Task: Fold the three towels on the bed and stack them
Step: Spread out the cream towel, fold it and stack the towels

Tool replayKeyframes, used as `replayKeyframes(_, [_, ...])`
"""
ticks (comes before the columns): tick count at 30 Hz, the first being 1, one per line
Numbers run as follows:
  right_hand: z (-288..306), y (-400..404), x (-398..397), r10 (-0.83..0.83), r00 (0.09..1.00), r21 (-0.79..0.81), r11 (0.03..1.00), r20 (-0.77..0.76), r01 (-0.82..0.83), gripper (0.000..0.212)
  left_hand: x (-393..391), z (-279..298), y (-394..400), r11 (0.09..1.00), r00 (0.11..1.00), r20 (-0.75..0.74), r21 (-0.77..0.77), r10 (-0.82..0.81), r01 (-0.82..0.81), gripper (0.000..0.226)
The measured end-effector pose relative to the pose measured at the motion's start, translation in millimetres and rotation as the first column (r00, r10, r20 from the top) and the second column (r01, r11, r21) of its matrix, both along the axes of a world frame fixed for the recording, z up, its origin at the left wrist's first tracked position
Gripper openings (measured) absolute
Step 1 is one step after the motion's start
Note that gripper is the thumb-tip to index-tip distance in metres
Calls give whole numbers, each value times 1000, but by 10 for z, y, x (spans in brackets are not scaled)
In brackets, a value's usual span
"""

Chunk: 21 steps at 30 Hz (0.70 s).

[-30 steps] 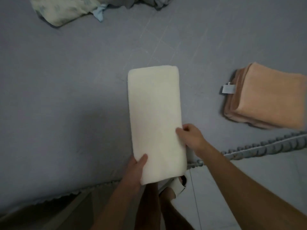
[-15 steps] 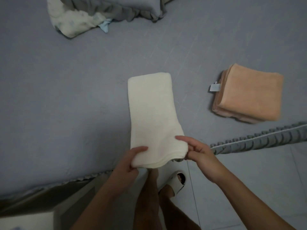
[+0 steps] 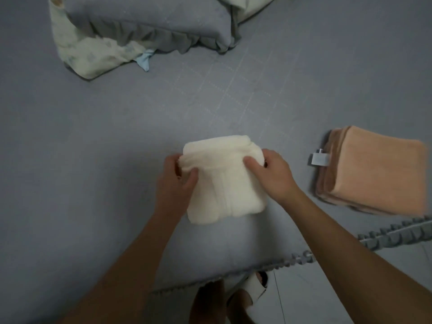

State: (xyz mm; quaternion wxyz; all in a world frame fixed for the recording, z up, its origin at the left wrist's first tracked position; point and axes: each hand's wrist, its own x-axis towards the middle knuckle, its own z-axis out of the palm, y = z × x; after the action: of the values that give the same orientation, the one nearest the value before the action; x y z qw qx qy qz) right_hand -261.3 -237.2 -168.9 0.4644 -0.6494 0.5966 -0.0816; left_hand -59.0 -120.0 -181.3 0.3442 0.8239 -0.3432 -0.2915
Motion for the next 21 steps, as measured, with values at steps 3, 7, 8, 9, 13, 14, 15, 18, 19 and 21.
replayKeyframes(3, [-373, -344, 313, -132, 990, -2, 991, -56, 132, 34, 180, -319, -405, 1000, 998, -67, 18, 13, -12, 37])
replayKeyframes(7, [-783, -420, 469, -197, 944, -134, 977, -264, 167, 42, 280, -704, -718, 991, 984, 133, 81, -115, 105, 34])
replayKeyframes(8, [-855, -385, 477, -201, 927, -142, 976, -316, 163, 43, 271, -758, -760, 983, 971, 186, 135, -151, 127, 32])
replayKeyframes(9, [-899, -352, 485, -211, 914, -143, 975, -348, 170, 43, 256, -786, -790, 974, 960, 220, 180, -176, 137, 31])
replayKeyframes(13, [-816, -318, 550, -270, 906, -300, 938, -325, 172, 41, 201, -666, -831, 988, 939, 323, 136, -116, 75, 36])
replayKeyframes(14, [-759, -300, 587, -235, 916, -381, 919, -326, 100, 50, 167, -611, -814, 993, 921, 373, 85, -111, 85, 41])
replayKeyframes(15, [-707, -262, 632, -170, 928, -437, 899, -330, 9, 59, 115, -571, -782, 990, 897, 421, 37, -136, 133, 44])
replayKeyframes(18, [-672, -3, 687, 194, 915, -434, 833, -353, -344, 66, -112, -586, -553, 899, 798, 430, 85, -422, 430, 51])
replayKeyframes(19, [-723, 88, 658, 313, 867, -382, 802, -388, -460, 64, -159, -647, -459, 849, 751, 402, 174, -523, 499, 53])
replayKeyframes(21, [-879, 175, 551, 446, 767, -271, 753, -461, -600, 63, -144, -844, -320, 765, 650, 403, 308, -644, 566, 56])
